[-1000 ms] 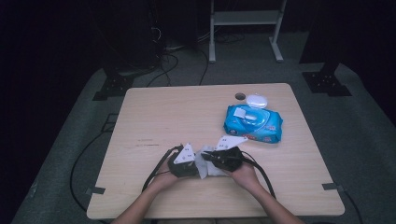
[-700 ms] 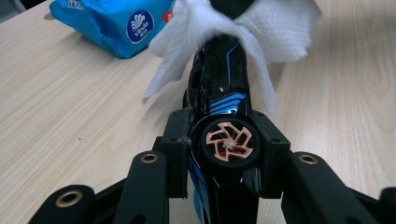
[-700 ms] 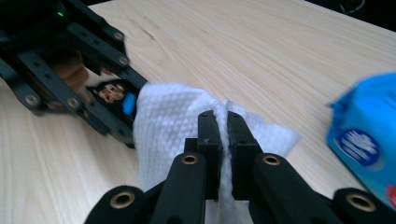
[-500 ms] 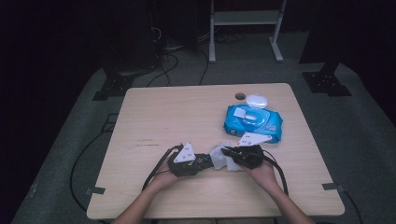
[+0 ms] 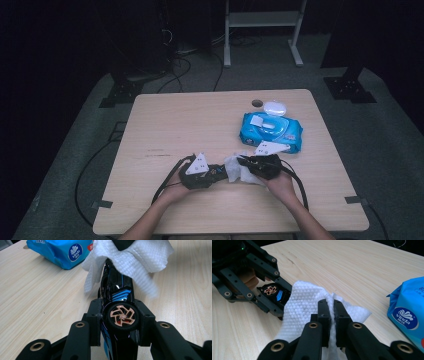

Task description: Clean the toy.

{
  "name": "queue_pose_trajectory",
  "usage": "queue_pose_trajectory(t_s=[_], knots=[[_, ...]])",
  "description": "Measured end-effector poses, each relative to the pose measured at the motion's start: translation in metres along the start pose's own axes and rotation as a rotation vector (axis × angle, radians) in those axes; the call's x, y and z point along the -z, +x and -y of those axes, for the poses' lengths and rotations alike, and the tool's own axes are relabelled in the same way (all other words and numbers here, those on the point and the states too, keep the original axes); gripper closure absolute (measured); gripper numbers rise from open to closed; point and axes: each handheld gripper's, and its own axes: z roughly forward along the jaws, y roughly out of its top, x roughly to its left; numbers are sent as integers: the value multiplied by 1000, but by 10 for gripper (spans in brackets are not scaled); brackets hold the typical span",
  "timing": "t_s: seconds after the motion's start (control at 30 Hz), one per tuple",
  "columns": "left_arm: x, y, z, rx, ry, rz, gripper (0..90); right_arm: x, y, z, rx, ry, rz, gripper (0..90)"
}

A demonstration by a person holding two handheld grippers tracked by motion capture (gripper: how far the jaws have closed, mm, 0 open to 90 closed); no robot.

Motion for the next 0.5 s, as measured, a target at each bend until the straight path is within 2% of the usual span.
queue_pose_trajectory(t_s=[0.1, 0.27, 0.33, 0.37, 0.4, 0.5], knots=[[0, 0, 0, -1, 0, 0, 630, -6, 7, -4, 11, -4, -14, 856], [-2, -1, -2, -7, 4, 0, 631, -25, 32, -13, 42, 1, -98, 856], [-1, 0, -2, -13, 9, 0, 631, -30, 40, -14, 75, -2, -91, 856], [-1, 0, -1, -11, 7, 1, 631, -30, 40, -15, 89, 3, -90, 856], [-1, 0, -1, -9, 3, 0, 631, -29, 38, -15, 84, 4, -92, 856], [-1, 0, -1, -9, 5, 2, 631, -21, 27, -10, 64, 3, -57, 856]])
